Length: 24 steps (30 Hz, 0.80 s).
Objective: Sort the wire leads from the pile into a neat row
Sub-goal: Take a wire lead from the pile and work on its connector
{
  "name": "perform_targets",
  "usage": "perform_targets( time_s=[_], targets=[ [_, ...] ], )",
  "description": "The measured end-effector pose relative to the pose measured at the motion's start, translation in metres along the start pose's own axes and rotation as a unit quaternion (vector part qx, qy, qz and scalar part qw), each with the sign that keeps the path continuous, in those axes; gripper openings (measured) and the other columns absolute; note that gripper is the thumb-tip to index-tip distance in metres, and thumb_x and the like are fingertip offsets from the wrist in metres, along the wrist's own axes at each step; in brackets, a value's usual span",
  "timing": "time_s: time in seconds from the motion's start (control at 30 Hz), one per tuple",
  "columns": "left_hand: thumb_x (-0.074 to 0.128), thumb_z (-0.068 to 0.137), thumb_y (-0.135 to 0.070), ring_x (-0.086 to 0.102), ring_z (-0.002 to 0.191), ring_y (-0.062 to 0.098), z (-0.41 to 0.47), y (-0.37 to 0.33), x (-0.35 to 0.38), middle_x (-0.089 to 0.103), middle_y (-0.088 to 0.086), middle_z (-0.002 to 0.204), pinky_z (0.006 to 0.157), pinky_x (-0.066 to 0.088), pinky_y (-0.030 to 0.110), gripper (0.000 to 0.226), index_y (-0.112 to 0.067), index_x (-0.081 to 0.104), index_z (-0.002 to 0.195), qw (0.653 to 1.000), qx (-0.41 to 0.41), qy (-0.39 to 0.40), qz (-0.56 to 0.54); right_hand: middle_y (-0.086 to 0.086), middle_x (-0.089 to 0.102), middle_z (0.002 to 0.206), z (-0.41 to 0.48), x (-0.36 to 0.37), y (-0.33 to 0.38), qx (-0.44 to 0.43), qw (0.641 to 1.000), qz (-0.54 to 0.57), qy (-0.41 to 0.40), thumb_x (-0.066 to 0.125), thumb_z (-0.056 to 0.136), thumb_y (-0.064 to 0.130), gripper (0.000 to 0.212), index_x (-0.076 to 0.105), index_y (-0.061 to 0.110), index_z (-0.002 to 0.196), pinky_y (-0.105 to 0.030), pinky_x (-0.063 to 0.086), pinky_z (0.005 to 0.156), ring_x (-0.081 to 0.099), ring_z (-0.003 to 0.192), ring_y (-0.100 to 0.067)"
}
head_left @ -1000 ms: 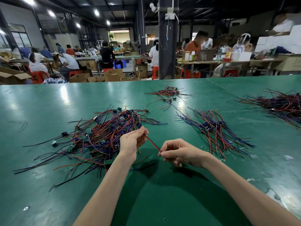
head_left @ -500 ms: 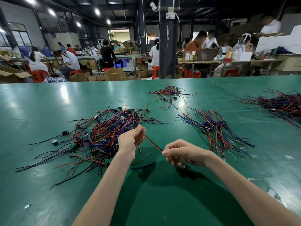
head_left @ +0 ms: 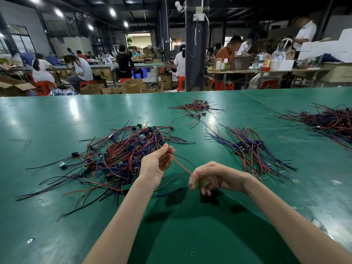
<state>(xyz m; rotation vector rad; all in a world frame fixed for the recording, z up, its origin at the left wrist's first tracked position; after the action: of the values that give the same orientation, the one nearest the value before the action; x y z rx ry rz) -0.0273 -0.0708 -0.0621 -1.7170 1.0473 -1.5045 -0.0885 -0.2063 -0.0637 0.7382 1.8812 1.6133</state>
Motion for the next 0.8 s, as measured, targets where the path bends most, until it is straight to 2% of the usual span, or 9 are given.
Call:
perform_targets(
  time_s=[0.2, 0.3, 0.4, 0.5, 0.57, 0.63, 0.73, 0.8],
  targets=[
    [0.059, 0.09, -0.017, 0.062, 0.052, 0.005, -0.005, 0.007, 0.009, 0.07, 0.001, 0.066, 0.048, 0.05, 0.014, 0.018, -0.007, 0.066, 0.077, 1.0, -0.02, 0.02, -0.006, -0.01, 0.061, 0.112, -0.003, 0.005, 0.003, -0.003, 0.996, 0.045, 0.074, 0.076, 0.069, 0.052, 0.079, 0.053, 0.001, 0.126, -0.028, 0.049, 0.076, 0.06, 0.084, -0.017],
    [0.059, 0.09, -0.017, 0.062, 0.051, 0.005, -0.006, 0.006, 0.01, 0.07, 0.001, 0.066, 0.048, 0.049, 0.014, 0.018, -0.007, 0.066, 0.077, 1.0, -0.02, 0.023, -0.007, -0.01, 0.059, 0.115, -0.003, 0.005, 0.0, 0.003, 0.996, 0.052, 0.077, 0.074, 0.069, 0.058, 0.085, 0.05, 0.004, 0.13, -0.028, 0.049, 0.08, 0.061, 0.089, -0.016],
    [0.059, 0.091, -0.017, 0.062, 0.053, 0.004, -0.007, 0.01, 0.015, 0.071, -0.001, 0.067, 0.051, 0.05, 0.013, 0.017, -0.008, 0.067, 0.079, 0.998, -0.035, 0.044, 0.014, -0.007, 0.067, 0.099, 0.005, -0.013, -0.006, 0.012, 0.996, 0.071, -0.045, 0.071, 0.07, 0.062, 0.068, 0.066, 0.009, 0.113, -0.026, 0.051, 0.072, 0.063, 0.078, -0.015],
    [0.061, 0.089, -0.021, 0.062, 0.058, 0.002, -0.01, 0.021, 0.023, 0.072, -0.004, 0.071, 0.059, 0.047, 0.016, 0.016, -0.011, 0.069, 0.079, 0.993, -0.047, 0.071, 0.079, -0.004, 0.07, 0.081, 0.007, -0.031, -0.006, -0.026, 0.984, 0.078, -0.161, 0.073, 0.074, 0.041, 0.034, 0.075, 0.011, 0.09, -0.02, 0.048, 0.062, 0.06, 0.064, -0.01],
    [0.063, 0.087, -0.023, 0.062, 0.063, 0.004, -0.012, 0.028, 0.029, 0.071, -0.005, 0.073, 0.066, 0.043, 0.02, 0.015, -0.013, 0.071, 0.079, 0.987, -0.043, 0.089, 0.128, -0.002, 0.068, 0.074, 0.007, -0.032, -0.006, -0.038, 0.977, 0.08, -0.192, 0.072, 0.072, 0.031, 0.022, 0.075, 0.012, 0.082, -0.018, 0.048, 0.06, 0.057, 0.06, -0.007],
    [0.067, 0.083, -0.023, 0.062, 0.065, 0.009, -0.016, 0.034, 0.036, 0.071, -0.001, 0.073, 0.072, 0.042, 0.025, 0.015, -0.012, 0.074, 0.076, 0.983, -0.042, 0.113, 0.141, 0.0, 0.068, 0.071, 0.007, -0.033, -0.006, -0.04, 0.973, 0.067, -0.218, 0.072, 0.072, 0.026, 0.019, 0.074, 0.01, 0.082, -0.016, 0.046, 0.057, 0.055, 0.057, -0.006],
    [0.072, 0.073, -0.022, 0.064, 0.064, 0.011, -0.018, 0.036, 0.041, 0.072, 0.003, 0.075, 0.071, 0.048, 0.026, 0.014, -0.01, 0.077, 0.069, 0.983, -0.036, 0.13, 0.127, -0.003, 0.068, 0.07, 0.006, -0.033, -0.004, -0.05, 0.967, 0.049, -0.246, 0.071, 0.08, 0.012, 0.01, 0.073, 0.006, 0.087, -0.014, 0.043, 0.053, 0.053, 0.054, -0.006],
    [0.071, 0.077, -0.018, 0.065, 0.066, 0.011, -0.016, 0.035, 0.041, 0.073, 0.004, 0.076, 0.072, 0.049, 0.025, 0.013, -0.011, 0.077, 0.069, 0.983, -0.028, 0.124, 0.129, -0.005, 0.067, 0.067, 0.006, -0.032, -0.001, -0.062, 0.965, 0.037, -0.251, 0.068, 0.083, 0.004, 0.004, 0.071, 0.003, 0.085, -0.014, 0.042, 0.052, 0.054, 0.052, -0.005]
  ],
)
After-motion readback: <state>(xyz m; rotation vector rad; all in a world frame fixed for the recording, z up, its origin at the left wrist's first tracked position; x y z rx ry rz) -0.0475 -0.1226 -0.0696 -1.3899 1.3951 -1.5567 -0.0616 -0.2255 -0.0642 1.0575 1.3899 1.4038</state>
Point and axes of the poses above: each hand's wrist, its own z-axis towards the middle knuckle, its own x-axis out of the palm, y = z × x, the point moved 9 cm from there along z, towards the middle knuckle
